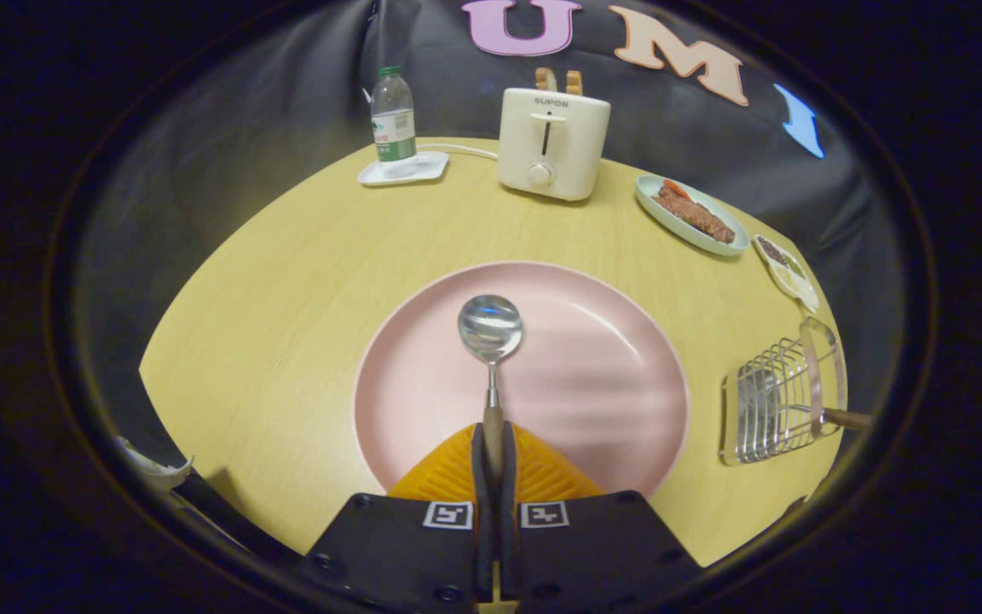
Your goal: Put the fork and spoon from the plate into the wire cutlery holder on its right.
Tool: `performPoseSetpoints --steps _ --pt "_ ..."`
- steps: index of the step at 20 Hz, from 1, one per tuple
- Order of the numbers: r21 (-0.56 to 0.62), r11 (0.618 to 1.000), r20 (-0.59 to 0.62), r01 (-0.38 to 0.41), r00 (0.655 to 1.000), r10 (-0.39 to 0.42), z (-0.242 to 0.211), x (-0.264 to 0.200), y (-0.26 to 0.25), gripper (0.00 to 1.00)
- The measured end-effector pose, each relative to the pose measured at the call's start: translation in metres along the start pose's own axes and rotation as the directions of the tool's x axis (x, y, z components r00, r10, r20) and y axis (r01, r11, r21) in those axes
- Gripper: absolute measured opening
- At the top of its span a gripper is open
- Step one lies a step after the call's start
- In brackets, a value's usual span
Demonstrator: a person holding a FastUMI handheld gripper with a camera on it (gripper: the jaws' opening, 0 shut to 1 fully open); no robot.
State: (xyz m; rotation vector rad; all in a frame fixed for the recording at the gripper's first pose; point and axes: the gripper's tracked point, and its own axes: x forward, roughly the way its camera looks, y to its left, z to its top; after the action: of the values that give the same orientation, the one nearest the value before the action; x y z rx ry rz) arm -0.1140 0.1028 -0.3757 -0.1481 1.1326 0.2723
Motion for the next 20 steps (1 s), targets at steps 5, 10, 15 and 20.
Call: performPoseSetpoints --steps 5,10,15,20 --pt "-0.088 0.996 -0.028 -0.029 0.999 0.027 0.008 -0.029 -0.031 0.06" --pt "-0.129 0.991 -0.039 -0.039 0.999 0.034 0.019 -0.060 -0.072 0.06" --pt "-0.126 0.991 -0.095 -0.044 0.995 0.032 0.024 -0.086 -0.117 0.06" --pt "-0.155 0.988 -0.145 -0.011 0.989 -0.012 0.023 -0.108 -0.174 0.06"
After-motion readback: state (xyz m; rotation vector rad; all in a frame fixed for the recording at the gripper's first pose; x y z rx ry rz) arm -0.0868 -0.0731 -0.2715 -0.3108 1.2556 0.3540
